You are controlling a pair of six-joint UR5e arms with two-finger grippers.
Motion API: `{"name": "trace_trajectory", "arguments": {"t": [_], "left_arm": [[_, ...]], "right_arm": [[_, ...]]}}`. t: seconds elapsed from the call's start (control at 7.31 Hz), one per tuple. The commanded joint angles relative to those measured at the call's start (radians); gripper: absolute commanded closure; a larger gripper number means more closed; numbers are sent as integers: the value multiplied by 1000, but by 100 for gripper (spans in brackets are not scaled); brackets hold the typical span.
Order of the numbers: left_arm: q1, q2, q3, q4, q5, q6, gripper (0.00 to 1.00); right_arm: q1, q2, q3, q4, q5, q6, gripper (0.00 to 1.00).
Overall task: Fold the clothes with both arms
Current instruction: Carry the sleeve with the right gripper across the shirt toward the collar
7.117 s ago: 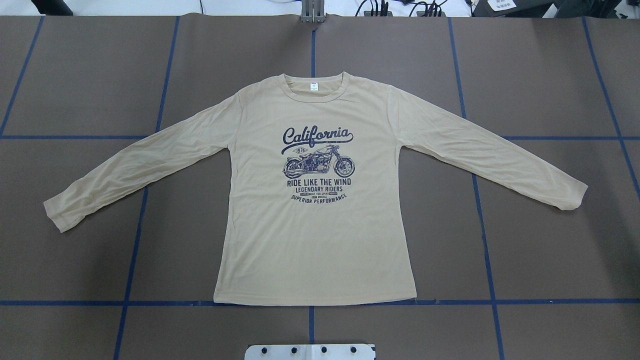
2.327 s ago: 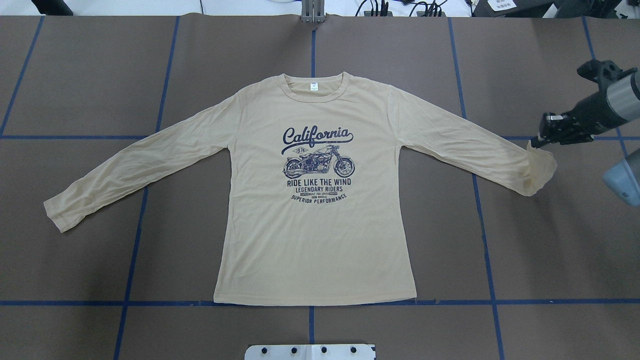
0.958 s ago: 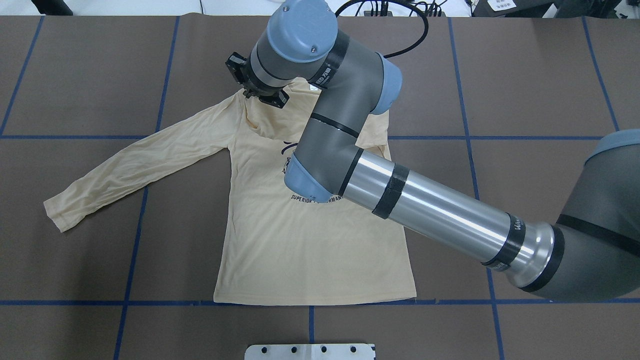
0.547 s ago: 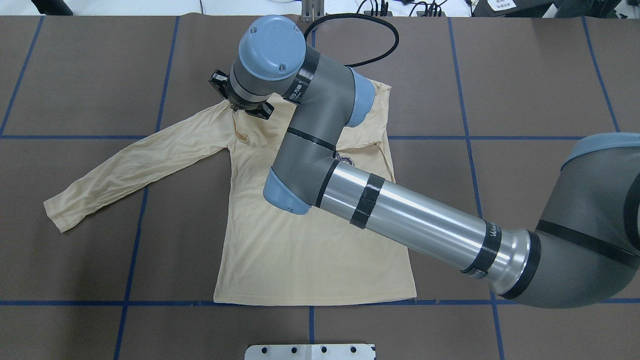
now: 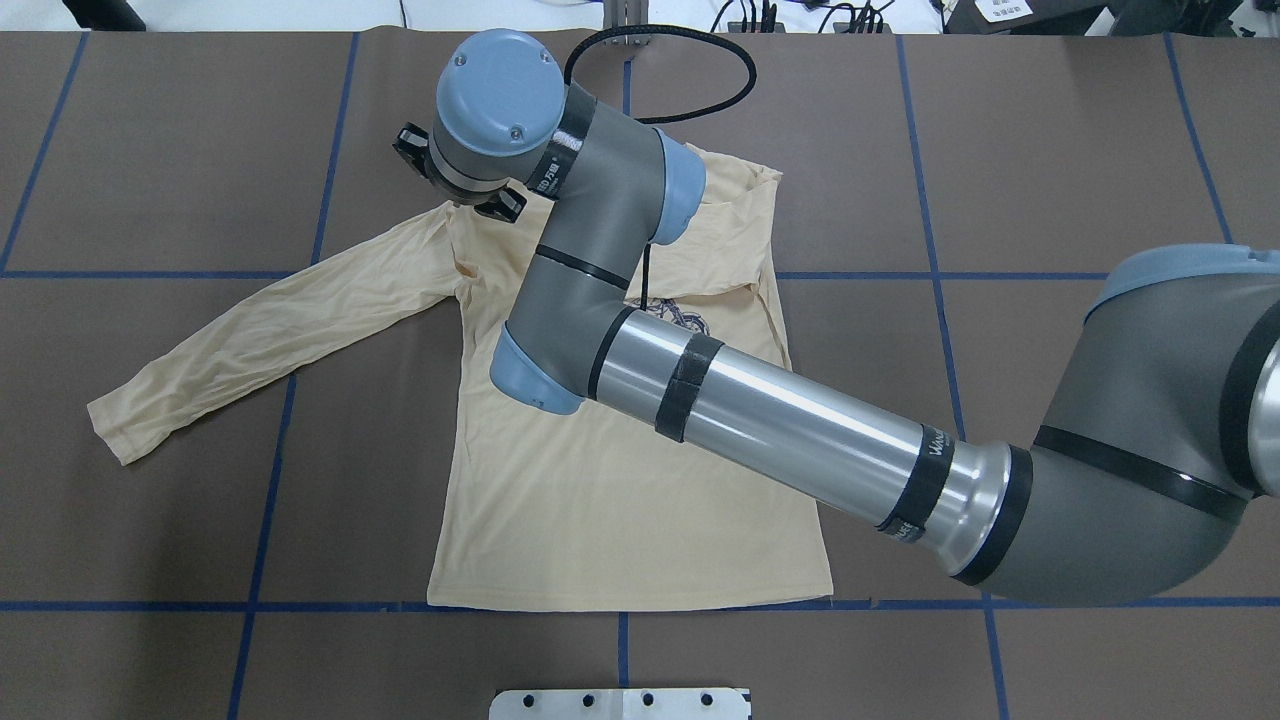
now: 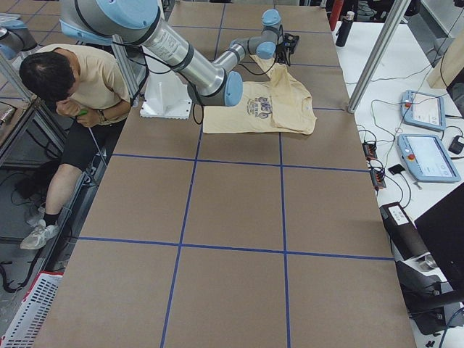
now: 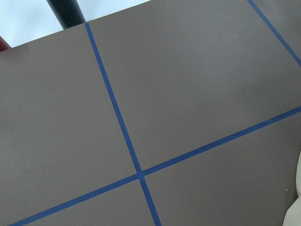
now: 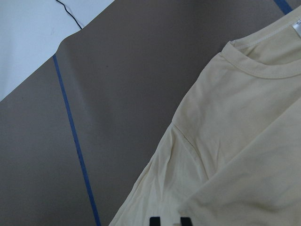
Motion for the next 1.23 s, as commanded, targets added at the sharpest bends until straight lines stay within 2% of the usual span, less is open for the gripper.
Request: {"name": "trace_trajectory", "arguments": {"t": [0.0,0.27,0.41,0.55,0.68,0.82,0.96,1.09], "left_arm": [[1,2,1,-5,-40,-3,0],[28,2,-3,-10,-66,-9,0],[116,0,-11,-74,-59,-175,0],[225,24,-5,-200,-16,-374,0],[320,44,-5,-261,24,-553,0],[415,46,1,-275,62,-598,2],[468,45,44,-278,73,-612,4],[519,44,58,-282,75,-632,10]], "right_arm": [[0,33,-35,9,-11,13,5],[20,24,-10,16,7,68,4],[70,-60,79,-3,149,71,2],[124,-254,269,-11,269,56,2],[159,-429,431,-11,311,-20,1],[199,-531,498,-14,360,-117,2],[250,-606,514,1,424,-153,1],[279,-651,536,1,451,-220,1]]}}
